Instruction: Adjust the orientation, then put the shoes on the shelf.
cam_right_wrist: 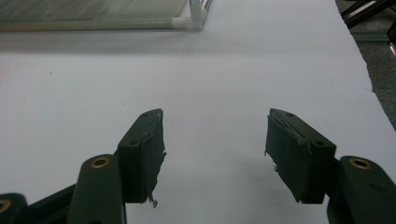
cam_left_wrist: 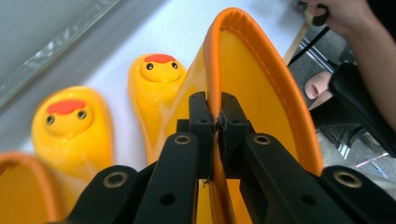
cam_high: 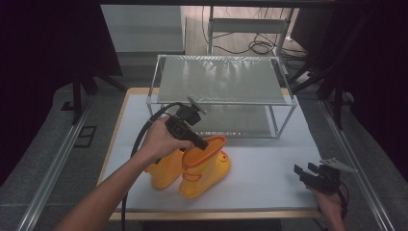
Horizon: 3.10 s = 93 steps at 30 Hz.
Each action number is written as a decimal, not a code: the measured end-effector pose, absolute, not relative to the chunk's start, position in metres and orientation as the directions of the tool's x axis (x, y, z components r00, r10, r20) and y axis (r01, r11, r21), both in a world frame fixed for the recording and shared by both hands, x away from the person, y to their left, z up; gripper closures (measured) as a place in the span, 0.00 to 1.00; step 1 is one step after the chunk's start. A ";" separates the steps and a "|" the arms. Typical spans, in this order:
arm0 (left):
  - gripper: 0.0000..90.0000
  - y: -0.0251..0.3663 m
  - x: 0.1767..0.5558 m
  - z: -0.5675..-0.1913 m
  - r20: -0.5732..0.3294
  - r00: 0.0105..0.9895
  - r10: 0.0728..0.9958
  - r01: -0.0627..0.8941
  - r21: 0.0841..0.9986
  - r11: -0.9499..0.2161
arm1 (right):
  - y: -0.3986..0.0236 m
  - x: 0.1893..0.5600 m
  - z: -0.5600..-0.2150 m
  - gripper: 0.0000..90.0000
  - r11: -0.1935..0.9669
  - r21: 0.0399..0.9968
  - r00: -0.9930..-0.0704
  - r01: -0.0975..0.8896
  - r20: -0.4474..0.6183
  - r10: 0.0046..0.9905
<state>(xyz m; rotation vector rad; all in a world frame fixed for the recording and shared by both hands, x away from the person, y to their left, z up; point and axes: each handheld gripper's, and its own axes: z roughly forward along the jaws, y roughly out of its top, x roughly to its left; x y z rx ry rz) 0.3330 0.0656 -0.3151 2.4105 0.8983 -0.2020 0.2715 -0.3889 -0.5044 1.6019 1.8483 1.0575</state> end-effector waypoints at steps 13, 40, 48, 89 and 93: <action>0.96 0.112 0.321 -0.341 -0.278 0.751 0.599 0.652 0.460 -0.603 | -0.387 0.272 -0.507 0.41 0.028 0.795 -0.209 0.607 0.126 0.970; 0.49 0.127 0.312 -0.304 -0.263 0.766 0.587 0.614 0.570 -0.546 | -0.385 0.272 -0.507 0.40 0.031 0.798 -0.216 0.602 0.125 0.968; 0.44 0.137 0.313 -0.303 -0.263 0.753 0.603 0.632 0.544 -0.551 | -0.387 0.271 -0.508 0.40 0.037 0.792 -0.216 0.610 0.121 0.969; 0.91 0.129 0.332 -0.348 -0.299 0.689 0.660 0.713 0.439 -0.547 | -0.389 0.272 -0.510 0.41 0.026 0.784 -0.195 0.620 0.122 0.973; 0.91 0.127 0.337 -0.345 -0.317 0.687 0.654 0.716 0.453 -0.532 | -0.388 0.272 -0.510 0.41 0.027 0.784 -0.196 0.620 0.121 0.973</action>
